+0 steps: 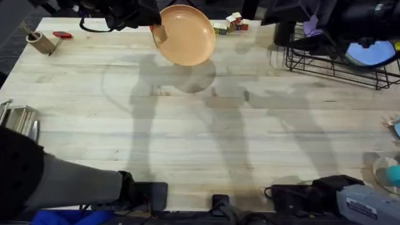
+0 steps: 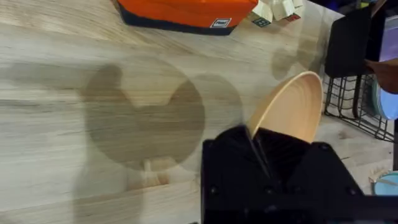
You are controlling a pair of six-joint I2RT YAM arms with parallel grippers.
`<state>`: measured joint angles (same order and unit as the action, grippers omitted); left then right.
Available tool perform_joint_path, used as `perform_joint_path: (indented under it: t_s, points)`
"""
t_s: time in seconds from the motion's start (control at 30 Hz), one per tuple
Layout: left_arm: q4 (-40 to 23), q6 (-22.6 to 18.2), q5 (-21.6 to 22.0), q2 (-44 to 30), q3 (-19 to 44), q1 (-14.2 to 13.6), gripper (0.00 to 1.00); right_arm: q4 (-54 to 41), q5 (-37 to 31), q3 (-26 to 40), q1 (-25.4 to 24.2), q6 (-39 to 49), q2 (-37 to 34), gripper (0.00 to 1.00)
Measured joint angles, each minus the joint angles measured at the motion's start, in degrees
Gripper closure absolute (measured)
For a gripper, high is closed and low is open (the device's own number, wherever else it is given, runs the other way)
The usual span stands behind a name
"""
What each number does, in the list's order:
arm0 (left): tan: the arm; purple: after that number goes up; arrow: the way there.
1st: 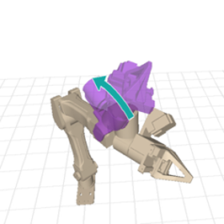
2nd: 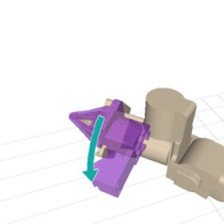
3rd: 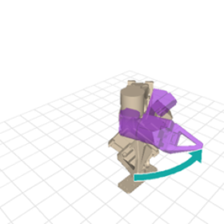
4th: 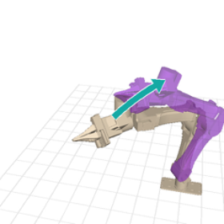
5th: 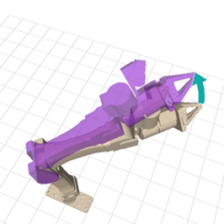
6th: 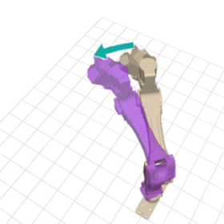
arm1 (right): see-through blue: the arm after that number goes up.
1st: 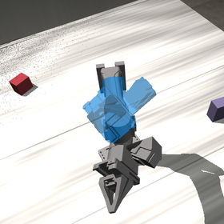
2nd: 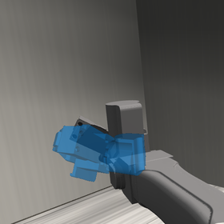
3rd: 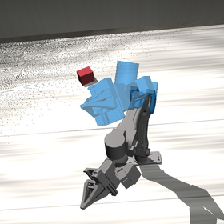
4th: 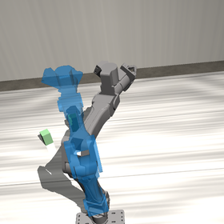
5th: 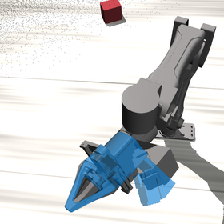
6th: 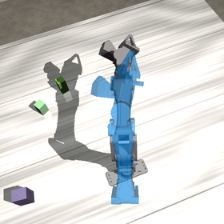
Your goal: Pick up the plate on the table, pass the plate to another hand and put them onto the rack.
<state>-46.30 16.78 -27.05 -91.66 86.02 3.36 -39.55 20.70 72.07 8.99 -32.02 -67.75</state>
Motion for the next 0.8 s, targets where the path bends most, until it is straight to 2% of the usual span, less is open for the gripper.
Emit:
perform_joint_path:
  t_s: [0.43,0.7,0.8]
  points:
    - [0.0,0.0,-0.4,0.0,0.0,0.0,0.960,0.3,0.0,0.0,0.6,-2.9,0.0,0.006]
    - [0.0,0.0,-4.4,0.0,0.0,0.0,0.960,0.6,0.1,0.1,3.5,-0.7,-2.6,0.006]
    - [0.0,0.2,-6.1,0.0,0.0,0.0,0.960,2.1,2.2,0.1,4.5,0.8,-4.8,0.006]
